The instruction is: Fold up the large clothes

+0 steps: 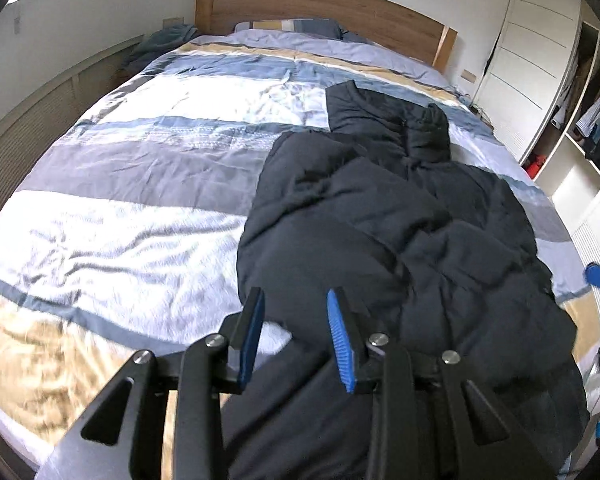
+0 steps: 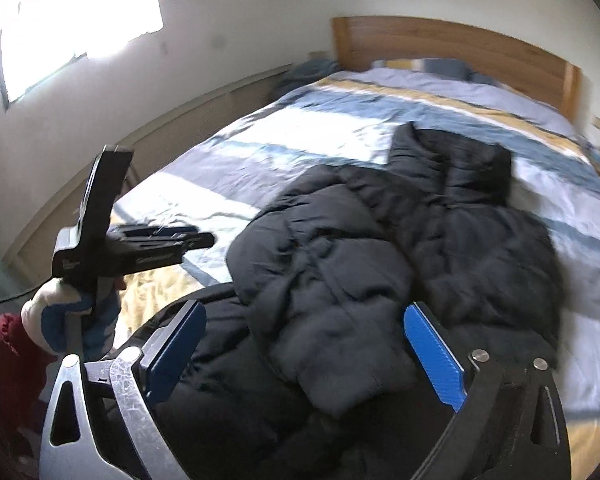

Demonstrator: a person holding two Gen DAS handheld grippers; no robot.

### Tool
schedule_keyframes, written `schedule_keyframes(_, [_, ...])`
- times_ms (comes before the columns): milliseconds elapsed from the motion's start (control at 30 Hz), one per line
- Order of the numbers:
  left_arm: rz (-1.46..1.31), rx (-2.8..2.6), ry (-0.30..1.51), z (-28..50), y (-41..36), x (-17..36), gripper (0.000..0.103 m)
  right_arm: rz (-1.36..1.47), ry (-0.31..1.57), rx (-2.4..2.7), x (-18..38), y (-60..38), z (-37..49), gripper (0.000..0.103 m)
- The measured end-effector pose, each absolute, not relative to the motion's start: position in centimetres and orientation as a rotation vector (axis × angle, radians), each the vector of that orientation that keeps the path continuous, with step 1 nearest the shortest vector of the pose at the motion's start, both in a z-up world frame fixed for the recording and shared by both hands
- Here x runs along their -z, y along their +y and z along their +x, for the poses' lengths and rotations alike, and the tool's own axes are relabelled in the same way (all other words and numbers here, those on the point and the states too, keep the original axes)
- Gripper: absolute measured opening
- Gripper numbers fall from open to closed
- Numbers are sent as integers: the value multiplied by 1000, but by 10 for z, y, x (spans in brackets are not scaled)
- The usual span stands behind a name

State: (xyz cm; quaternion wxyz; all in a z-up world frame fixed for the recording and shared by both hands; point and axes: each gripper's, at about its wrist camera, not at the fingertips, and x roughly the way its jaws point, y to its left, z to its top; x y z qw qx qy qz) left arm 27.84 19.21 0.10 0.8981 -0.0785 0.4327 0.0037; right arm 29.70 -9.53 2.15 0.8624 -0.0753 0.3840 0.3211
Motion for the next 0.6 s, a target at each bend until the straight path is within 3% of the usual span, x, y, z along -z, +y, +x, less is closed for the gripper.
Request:
schedule_keyframes(433, [-170, 24, 1035, 330, 161, 85, 32, -267, 966, -646, 80, -80, 355, 94])
schedule_keyframes(600, [-133, 13, 1054, 333, 155, 80, 33, -249, 981, -637, 98, -86, 359, 94])
